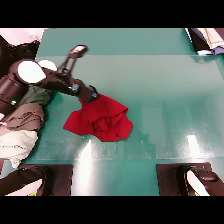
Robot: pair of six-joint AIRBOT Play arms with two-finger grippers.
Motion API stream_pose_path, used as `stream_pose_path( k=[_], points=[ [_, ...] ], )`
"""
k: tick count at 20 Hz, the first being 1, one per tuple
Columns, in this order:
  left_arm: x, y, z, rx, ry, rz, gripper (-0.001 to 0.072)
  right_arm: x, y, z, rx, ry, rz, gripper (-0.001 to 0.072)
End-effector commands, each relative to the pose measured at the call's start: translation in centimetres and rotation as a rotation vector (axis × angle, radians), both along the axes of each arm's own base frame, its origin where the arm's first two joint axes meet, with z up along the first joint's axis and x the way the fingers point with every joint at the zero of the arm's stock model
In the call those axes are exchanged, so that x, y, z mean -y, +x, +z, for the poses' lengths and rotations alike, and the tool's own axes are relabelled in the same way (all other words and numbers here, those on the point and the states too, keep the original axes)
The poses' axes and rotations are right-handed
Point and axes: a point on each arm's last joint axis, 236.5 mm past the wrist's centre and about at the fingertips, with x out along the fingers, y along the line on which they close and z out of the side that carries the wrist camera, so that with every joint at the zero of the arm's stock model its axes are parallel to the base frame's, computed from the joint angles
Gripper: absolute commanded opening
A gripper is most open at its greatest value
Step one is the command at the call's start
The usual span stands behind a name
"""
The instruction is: Fold the shirts.
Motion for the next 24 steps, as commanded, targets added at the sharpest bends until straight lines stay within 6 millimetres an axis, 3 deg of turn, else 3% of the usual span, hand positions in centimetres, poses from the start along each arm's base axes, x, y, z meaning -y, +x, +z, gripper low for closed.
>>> stream_pose_path(
  k=[1,3,7,11,17,19,24],
  points=[
    [-7.0,-1.4,-3.4,-0.202,0.07,0.105,0.0557,-0.5,0.1,-1.7,-0.064,-0.013,0.039,0.0016],
    [-8.1,-3.5,-6.7,-0.302,0.094,0.104,0.056,-0.8,0.3,-3.1,-0.12,-0.022,0.066,0.0017],
    [-7.5,-5.6,-12.1,-0.388,0.052,0.136,0.056,-1.1,1.1,-4.9,-0.187,-0.02,0.094,0.0016],
    [-4.6,-6.2,-12.4,-0.373,-0.095,0.086,0.0559,-1.0,1.5,-5.3,-0.195,-0.019,0.09,0.0017],
    [-5.3,-6.1,-14.9,-0.376,-0.081,0.165,0.0557,-1.0,1.5,-5.2,-0.194,-0.019,0.089,0.0017],
    [-5.3,-6.2,-15.0,-0.377,-0.078,0.162,0.0479,-1.0,1.5,-5.2,-0.194,-0.019,0.089,0.0016],
    [-5.4,-5.4,-15.0,-0.35,-0.082,0.185,0.0477,-1.0,1.5,-5.3,-0.197,-0.019,0.091,0.0017]
  ],
)
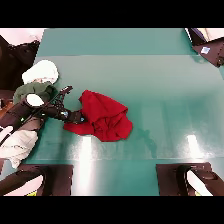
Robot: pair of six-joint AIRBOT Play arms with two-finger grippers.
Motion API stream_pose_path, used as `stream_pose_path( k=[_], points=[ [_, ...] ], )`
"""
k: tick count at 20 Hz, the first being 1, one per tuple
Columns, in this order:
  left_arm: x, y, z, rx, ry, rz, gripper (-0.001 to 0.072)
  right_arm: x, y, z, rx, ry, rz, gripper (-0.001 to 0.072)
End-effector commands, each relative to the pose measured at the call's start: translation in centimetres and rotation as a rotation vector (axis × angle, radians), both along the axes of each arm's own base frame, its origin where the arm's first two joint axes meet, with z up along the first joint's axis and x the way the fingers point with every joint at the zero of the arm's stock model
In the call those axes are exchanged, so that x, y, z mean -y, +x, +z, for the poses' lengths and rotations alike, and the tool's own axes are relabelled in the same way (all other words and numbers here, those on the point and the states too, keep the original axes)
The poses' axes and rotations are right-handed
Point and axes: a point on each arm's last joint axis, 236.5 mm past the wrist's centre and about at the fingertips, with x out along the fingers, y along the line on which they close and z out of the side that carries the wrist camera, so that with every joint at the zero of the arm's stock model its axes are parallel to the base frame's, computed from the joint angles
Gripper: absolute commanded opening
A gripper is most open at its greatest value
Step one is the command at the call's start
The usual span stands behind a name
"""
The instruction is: Fold the shirts.
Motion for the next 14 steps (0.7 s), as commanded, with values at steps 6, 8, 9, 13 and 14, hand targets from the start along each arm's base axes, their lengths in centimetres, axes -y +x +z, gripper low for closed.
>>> stream_pose_path(
  k=[6,8,9,13,14],
  points=[
    [0.0,0.6,0.1,0.017,-0.006,0.023,0.0023,-0.1,-0.2,-0.3,-0.012,-0.004,0.01,0.0017],
    [0.1,0.2,1.4,-0.001,-0.002,-0.021,0.0023,-0.3,-0.5,-0.6,-0.026,-0.01,0.023,0.0017],
    [0.2,0.2,2.9,-0.002,0.003,-0.065,0.0023,-0.4,-0.7,-0.8,-0.036,-0.015,0.031,0.0017],
    [0.4,2.1,14.4,0.215,0.018,-0.202,0.0023,0.0,-1.8,-4.2,-0.138,-0.13,0.043,0.0017],
    [0.5,2.8,17.6,0.305,0.014,-0.201,0.0023,0.0,-1.9,-5.7,-0.185,-0.145,0.035,0.0016]
  ],
)
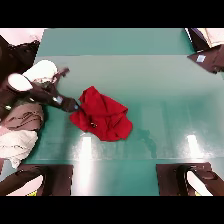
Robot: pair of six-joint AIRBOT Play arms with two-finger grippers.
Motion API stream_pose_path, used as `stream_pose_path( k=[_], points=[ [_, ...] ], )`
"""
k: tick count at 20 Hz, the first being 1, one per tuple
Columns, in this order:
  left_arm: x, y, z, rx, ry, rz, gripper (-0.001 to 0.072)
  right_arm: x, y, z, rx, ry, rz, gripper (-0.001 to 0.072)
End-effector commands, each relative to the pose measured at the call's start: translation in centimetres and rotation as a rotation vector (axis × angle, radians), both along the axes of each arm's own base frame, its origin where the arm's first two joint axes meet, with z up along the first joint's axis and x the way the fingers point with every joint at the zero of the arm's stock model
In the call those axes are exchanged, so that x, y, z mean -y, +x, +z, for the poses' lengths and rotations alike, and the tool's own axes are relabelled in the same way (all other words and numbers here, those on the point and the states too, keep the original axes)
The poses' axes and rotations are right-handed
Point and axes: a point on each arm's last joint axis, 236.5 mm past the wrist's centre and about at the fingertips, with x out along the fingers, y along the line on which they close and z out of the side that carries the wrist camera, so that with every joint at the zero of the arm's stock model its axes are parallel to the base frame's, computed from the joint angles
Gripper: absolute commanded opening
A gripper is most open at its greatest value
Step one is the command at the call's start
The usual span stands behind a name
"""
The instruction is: Fold the shirts.
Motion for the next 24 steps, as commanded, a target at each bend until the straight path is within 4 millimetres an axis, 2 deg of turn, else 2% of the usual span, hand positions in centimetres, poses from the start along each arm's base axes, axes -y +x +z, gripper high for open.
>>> stream_pose_path(
  k=[1,3,4,5,6,7,10,12,16,21,22,24],
  points=[
    [-0.1,0.8,10.0,0.228,0.002,-0.054,0.0024,0.0,-0.9,-4.9,-0.149,-0.082,-0.008,0.0017],
    [-0.1,0.9,13.4,0.324,-0.012,-0.05,0.0024,-2.1,-2.1,-9.4,-0.262,-0.081,0.053,0.0018],
    [-0.1,0.9,14.0,0.34,-0.013,-0.049,0.0023,-3.1,-2.7,-11.8,-0.313,-0.082,0.082,0.0031],
    [-0.1,0.8,14.0,0.339,-0.012,-0.05,0.0024,-4.5,-3.5,-14.5,-0.37,-0.085,0.12,0.0246],
    [-0.1,0.8,13.8,0.33,-0.01,-0.054,0.0024,-5.6,-4.4,-17.0,-0.426,-0.092,0.152,0.05],
    [-0.1,0.7,13.6,0.321,-0.009,-0.057,0.0024,-6.8,-5.4,-19.7,-0.488,-0.106,0.187,0.0584],
    [-0.1,0.6,13.5,0.305,-0.012,-0.043,0.0024,-9.9,-7.1,-26.5,-0.615,-0.146,0.241,0.0583],
    [-0.1,0.5,13.4,0.297,-0.012,-0.044,0.0024,-11.7,-7.7,-29.6,-0.656,-0.173,0.264,0.0583],
    [-0.2,0.4,13.4,0.292,-0.011,-0.044,0.0024,-16.2,-7.8,-32.1,-0.707,-0.132,0.307,0.0583],
    [-0.2,0.4,13.4,0.28,-0.015,-0.03,0.0024,-19.0,-7.4,-34.0,-0.724,-0.171,0.353,0.0575],
    [-0.2,0.4,13.4,0.279,-0.015,-0.03,0.0024,-19.4,-7.3,-34.2,-0.721,-0.175,0.358,0.0485],
    [-0.2,0.4,13.4,0.278,-0.016,-0.027,0.0024,-19.6,-7.0,-34.2,-0.706,-0.178,0.366,0.0017]
  ],
)
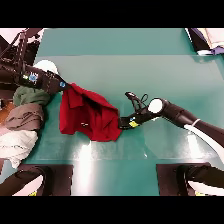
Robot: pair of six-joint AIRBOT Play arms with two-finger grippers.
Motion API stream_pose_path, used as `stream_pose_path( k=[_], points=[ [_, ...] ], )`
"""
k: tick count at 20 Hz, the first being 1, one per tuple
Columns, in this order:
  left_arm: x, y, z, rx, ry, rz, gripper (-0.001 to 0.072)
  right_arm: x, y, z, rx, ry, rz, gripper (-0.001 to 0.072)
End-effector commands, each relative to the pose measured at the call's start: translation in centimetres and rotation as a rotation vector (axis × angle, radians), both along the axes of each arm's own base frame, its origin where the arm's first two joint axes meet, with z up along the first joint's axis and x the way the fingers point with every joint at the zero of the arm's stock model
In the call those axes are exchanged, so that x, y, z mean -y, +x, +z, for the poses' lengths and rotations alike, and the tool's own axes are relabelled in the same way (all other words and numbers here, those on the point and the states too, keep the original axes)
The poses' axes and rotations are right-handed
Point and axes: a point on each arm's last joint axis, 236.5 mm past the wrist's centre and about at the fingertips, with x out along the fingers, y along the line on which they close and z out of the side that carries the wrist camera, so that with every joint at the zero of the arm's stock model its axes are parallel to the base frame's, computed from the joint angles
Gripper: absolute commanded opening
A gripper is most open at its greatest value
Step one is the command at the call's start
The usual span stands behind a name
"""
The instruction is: Fold the shirts.
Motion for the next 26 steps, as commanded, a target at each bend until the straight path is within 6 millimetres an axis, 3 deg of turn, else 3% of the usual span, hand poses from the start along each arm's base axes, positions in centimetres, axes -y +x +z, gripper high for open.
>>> stream_pose_path(
  k=[1,3,5,7,10,12,14,17,19,23,26],
  points=[
    [0.0,0.0,0.1,0.001,-0.002,0.005,0.0024,-0.9,0.5,-0.1,0.032,0.002,0.026,0.0017],
    [0.0,0.6,1.1,0.034,-0.014,0.021,0.0024,-0.4,1.3,2.5,0.09,0.037,0.018,0.0015],
    [0.0,1.6,4.6,0.13,-0.051,0.062,0.0024,1.0,3.0,7.4,0.199,0.101,-0.037,0.0013],
    [0.0,2.2,9.9,0.269,-0.088,0.081,0.0024,3.5,5.1,14.2,0.356,0.177,-0.122,0.0013],
    [-0.3,1.4,17.7,0.464,-0.139,0.098,0.0024,9.6,7.4,27.0,0.664,0.276,-0.287,0.0013],
    [-0.5,0.1,21.5,0.561,-0.16,0.097,0.0024,14.1,7.1,34.6,0.857,0.297,-0.393,0.0013],
    [-0.7,-1.2,24.3,0.633,-0.177,0.095,0.0024,18.0,5.5,39.9,0.997,0.273,-0.47,0.0013],
    [-0.9,-3.0,27.7,0.726,-0.194,0.091,0.0024,22.5,2.4,44.8,1.138,0.172,-0.57,0.0013],
    [-1.0,-3.7,28.6,0.748,-0.2,0.088,0.0024,25.0,0.6,46.8,1.204,0.076,-0.644,0.0013],
    [-0.9,-4.0,27.5,0.677,-0.206,0.093,0.0024,28.6,-2.4,50.0,1.304,-0.129,-0.795,0.0013],
    [-0.7,-4.4,26.8,0.629,-0.21,0.09,0.0024,29.0,-3.2,52.7,1.375,-0.173,-0.823,0.0013]
  ],
)
